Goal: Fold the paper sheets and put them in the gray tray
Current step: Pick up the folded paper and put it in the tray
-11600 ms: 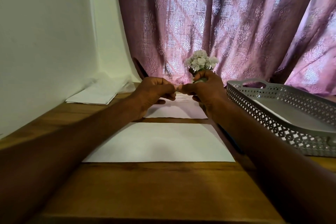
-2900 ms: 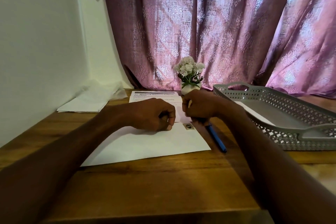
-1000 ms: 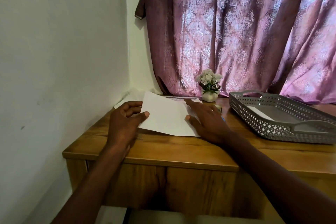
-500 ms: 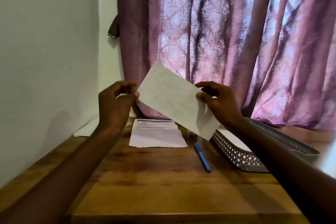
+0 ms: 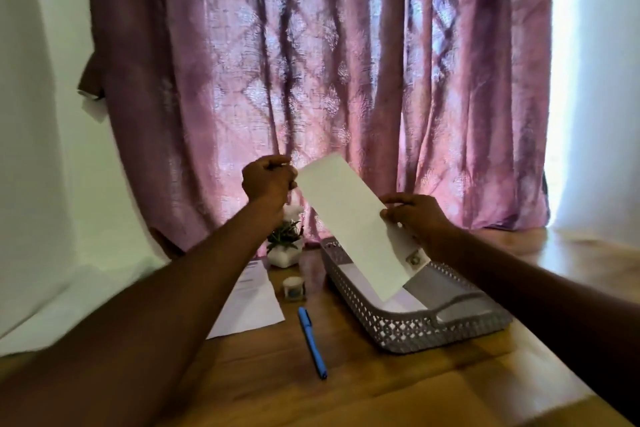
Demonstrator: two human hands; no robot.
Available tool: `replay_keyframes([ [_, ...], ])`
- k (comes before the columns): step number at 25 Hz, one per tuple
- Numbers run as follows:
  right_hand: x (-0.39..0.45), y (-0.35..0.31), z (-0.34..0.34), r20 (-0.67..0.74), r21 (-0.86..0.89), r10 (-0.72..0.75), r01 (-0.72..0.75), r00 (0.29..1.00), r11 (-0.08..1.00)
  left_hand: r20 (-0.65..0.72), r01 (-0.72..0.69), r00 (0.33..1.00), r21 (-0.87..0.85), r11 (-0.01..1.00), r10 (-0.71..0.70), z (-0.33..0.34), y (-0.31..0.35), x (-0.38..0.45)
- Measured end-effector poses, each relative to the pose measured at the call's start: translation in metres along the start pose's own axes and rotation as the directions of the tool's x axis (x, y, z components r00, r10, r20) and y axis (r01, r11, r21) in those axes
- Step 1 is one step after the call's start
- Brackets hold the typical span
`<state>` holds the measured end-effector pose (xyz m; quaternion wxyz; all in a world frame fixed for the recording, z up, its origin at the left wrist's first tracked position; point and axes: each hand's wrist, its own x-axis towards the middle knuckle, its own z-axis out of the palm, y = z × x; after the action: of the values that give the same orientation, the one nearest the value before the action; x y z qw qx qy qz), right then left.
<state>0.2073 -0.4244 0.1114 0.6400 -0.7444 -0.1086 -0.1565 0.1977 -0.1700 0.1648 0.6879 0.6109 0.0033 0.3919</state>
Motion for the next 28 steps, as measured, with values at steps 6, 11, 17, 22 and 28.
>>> replay_keyframes([
  [6, 0.005, 0.05, -0.027, 0.14, -0.413, 0.2, -0.126, 0.97, 0.902, 0.032, 0.043, 0.998, 0.279, 0.959, -0.054, 0.046, -0.084, -0.012],
  [11, 0.01, 0.06, -0.029, 0.174, -0.563, 0.377, -0.222, 0.91, 0.796, 0.389, -0.3, 0.921, 0.689, 0.659, 0.013, 0.049, -0.117, -0.02],
  [17, 0.01, 0.064, -0.015, 0.224, -0.73, 0.442, -0.151, 0.868, 0.666, 0.46, -0.482, 0.869, 0.701, 0.526, 0.183, 0.032, -0.119, -0.052],
  [22, 0.012, 0.059, 0.005, 0.181, -0.81, 0.541, -0.187, 0.821, 0.556, 0.332, -0.259, 0.943, 0.738, 0.622, 0.0, 0.017, -0.112, -0.073],
  [28, 0.015, 0.05, 0.026, 0.098, -0.847, 0.638, -0.273, 0.763, 0.457, 0.283, -0.036, 0.938, 0.656, 0.754, -0.202, 0.017, -0.108, -0.083],
])
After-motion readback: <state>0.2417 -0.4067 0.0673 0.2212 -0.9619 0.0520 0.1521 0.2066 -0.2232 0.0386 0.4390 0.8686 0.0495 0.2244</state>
